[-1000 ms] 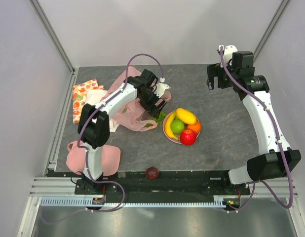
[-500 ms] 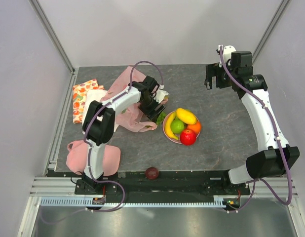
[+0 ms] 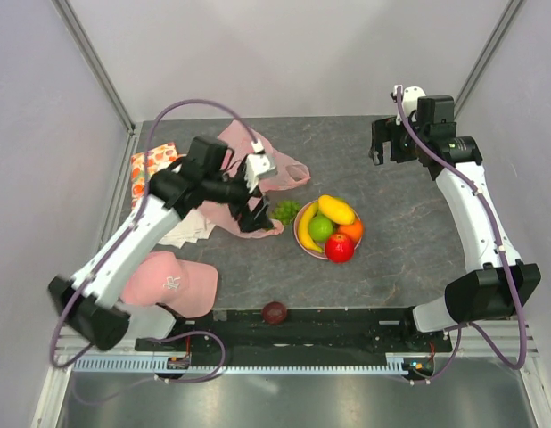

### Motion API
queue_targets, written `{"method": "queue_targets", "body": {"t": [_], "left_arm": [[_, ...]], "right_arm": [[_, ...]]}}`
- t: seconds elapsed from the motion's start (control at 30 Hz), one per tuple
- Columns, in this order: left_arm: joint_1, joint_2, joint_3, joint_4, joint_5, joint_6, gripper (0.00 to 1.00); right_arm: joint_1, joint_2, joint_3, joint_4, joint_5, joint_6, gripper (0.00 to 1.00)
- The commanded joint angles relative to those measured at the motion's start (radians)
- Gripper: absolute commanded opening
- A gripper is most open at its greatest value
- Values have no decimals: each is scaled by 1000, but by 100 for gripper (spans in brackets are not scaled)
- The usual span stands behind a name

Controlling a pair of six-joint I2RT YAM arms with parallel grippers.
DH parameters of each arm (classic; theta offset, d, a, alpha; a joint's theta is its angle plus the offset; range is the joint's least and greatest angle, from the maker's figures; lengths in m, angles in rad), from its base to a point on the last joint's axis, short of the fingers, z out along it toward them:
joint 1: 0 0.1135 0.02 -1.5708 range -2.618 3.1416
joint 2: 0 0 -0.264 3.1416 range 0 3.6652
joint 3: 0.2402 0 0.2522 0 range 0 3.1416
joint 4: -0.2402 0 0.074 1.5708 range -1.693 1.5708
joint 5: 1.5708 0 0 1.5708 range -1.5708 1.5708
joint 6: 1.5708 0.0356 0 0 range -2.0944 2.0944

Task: Take the fake fruits out of the plastic bag

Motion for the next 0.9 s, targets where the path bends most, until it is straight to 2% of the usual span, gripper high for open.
{"method": "queue_targets", "body": {"t": [0.0, 0.1, 0.13, 0.27, 0.37, 0.5, 0.73, 0.87], "left_arm": [[-45, -173, -186, -171, 154, 221, 99], [-114, -241, -346, -175, 154, 262, 99], [-181, -273, -421, -160, 140, 258, 99], [-359, -322, -584, 21, 4, 86, 99], [-419, -307, -630, 156, -82, 49, 99], [-483, -232, -662, 173, -141, 87, 99], [-580, -86, -656, 295, -225, -17, 97], [-596, 2, -650, 299, -269, -8, 90]], "right_arm": [[-4, -9, 4, 29, -28, 7, 97], [-5, 1, 4, 29, -39, 11, 97], [-4, 2, 2, 28, -43, 11, 97], [-4, -9, -7, 17, -46, 5, 98], [-4, -28, -33, 9, -45, 1, 98], [-4, -58, -70, 9, -53, 7, 98], [-4, -88, -93, 2, -54, 10, 98], [-4, -104, -99, -5, -48, 7, 98]]}}
